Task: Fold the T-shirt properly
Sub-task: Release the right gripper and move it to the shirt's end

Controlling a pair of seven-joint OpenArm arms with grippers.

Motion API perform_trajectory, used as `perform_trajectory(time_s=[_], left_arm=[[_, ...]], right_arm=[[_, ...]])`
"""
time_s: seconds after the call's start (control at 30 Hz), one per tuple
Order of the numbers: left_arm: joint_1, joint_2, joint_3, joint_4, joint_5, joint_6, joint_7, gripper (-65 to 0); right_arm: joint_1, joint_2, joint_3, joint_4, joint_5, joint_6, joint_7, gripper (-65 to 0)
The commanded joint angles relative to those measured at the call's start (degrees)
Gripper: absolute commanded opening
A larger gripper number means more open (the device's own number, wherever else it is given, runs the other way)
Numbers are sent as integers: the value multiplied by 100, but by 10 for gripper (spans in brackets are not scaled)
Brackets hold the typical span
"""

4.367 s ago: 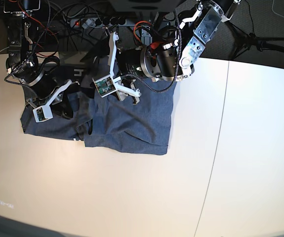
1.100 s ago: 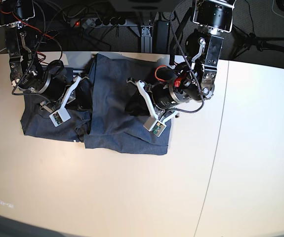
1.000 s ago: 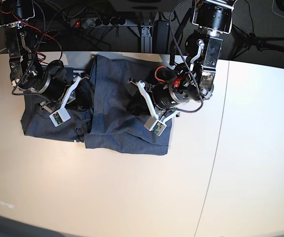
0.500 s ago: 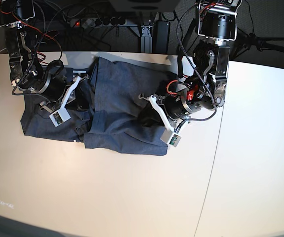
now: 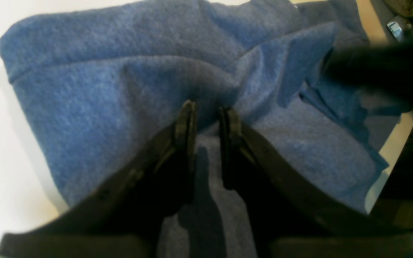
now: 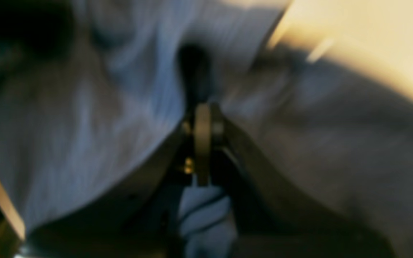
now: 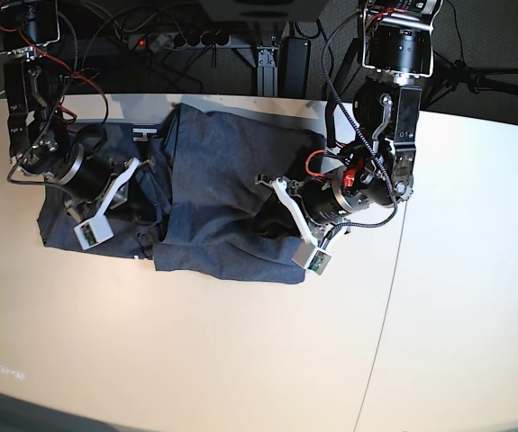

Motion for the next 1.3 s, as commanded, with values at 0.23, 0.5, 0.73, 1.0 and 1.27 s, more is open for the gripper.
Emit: perform_trajectory(time_s=[0.23, 0.5, 0.73, 1.0, 1.27], left_arm=[[-98, 4, 11, 101, 133, -214, -107, -498], [-96, -245, 20, 101, 76, -214, -105, -498], [-66, -345, 20, 101, -44, -216, -22, -498], [0, -343, 20, 101, -173, -221, 24, -498], [15, -345, 20, 101, -170, -219, 24, -500]], right_arm=[[120, 227, 1541, 192, 452, 109, -820, -650], [122, 1115, 2669, -999, 758, 101, -1606, -650], [122, 1635, 2675, -2354, 1141, 107, -1777, -322], [129, 1633, 2190, -3150, 1491, 111, -1886, -323], [138, 1600, 960, -3217, 1694, 109, -2000, -323]])
